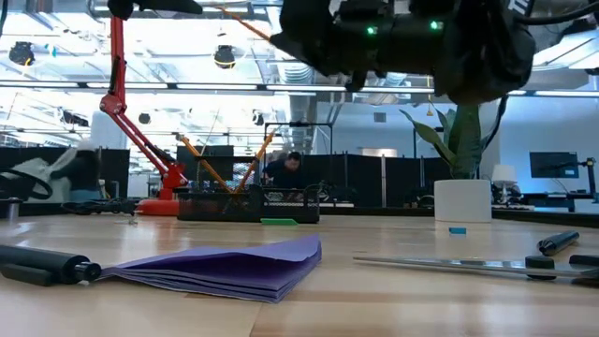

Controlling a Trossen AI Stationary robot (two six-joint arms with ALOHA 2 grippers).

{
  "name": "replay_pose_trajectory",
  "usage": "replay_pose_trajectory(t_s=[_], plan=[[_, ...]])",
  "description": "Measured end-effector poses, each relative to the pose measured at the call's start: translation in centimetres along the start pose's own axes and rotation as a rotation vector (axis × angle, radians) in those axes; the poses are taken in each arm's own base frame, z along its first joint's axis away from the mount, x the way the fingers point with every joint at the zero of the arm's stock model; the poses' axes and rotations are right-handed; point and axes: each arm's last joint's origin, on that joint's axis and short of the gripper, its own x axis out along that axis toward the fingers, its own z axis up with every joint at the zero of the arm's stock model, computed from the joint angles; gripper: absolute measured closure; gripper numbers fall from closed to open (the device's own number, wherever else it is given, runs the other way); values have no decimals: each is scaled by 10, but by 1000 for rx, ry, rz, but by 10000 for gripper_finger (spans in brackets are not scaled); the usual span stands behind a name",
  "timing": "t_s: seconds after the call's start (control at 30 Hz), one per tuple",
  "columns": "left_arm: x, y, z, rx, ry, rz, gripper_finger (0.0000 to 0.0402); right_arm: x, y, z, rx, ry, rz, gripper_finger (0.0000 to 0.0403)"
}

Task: Pick and place office supplies into organizer
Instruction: Put the yellow pencil into the black desk organizer

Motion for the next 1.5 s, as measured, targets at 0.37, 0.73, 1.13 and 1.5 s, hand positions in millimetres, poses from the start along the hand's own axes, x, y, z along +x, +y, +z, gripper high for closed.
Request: replay_pose_trajectory(t_s=[0.37, 0.73, 1.13, 1.5], plan=[[7, 3, 2, 19, -10, 33, 168, 9, 8, 10, -15, -40, 54, 402], [7, 3, 2, 53, -5, 32, 168, 13, 8, 9, -17, -26, 64, 402], [8, 1, 4, 61, -3, 5, 168, 25, -1, 11, 13, -62, 100, 402], [8, -3, 12, 71, -42, -9, 168, 38, 8, 17, -17, -36, 139, 402]])
